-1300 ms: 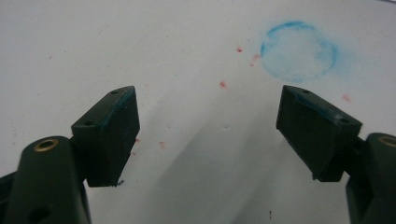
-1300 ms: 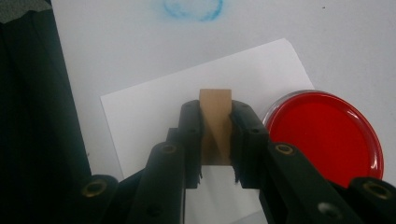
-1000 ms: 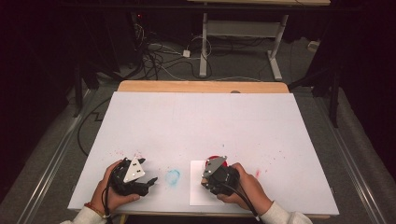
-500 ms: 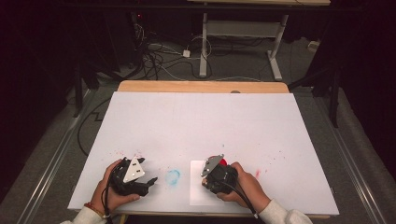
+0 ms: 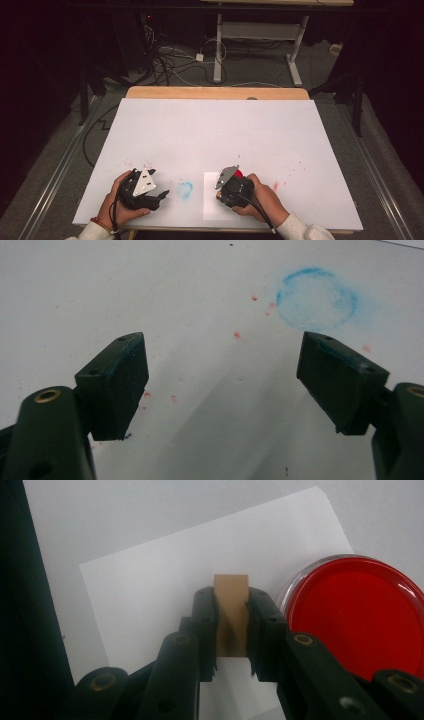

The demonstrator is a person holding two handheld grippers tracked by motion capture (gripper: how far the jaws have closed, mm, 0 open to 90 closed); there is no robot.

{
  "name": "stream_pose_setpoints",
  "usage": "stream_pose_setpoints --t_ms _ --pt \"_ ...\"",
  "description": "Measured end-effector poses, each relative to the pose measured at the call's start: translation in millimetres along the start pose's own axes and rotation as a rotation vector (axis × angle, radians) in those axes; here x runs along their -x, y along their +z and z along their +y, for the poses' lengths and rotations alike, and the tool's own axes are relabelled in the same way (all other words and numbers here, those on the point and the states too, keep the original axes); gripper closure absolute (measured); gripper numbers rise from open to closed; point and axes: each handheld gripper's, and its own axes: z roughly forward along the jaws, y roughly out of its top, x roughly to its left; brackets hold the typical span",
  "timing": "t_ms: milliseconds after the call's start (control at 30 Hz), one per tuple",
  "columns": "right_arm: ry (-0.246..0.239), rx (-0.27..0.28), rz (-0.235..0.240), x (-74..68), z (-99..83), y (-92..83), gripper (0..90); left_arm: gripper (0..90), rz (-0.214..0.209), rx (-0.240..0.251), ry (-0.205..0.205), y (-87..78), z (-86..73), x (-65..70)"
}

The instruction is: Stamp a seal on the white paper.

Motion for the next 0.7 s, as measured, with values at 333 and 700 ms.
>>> stream_pose_setpoints --t_ms 333,700 --pt "-0.003 0.003 -0.002 -0.6 -0.1 0.3 76.1 20.4 0.002 -0.002 -0.002 0.2 -0.2 -0.2" --pt "-0.006 0.001 -0.003 -0.5 -0.1 0.3 76.1 20.4 0.002 -0.002 -0.002 0.4 -0.3 0.1"
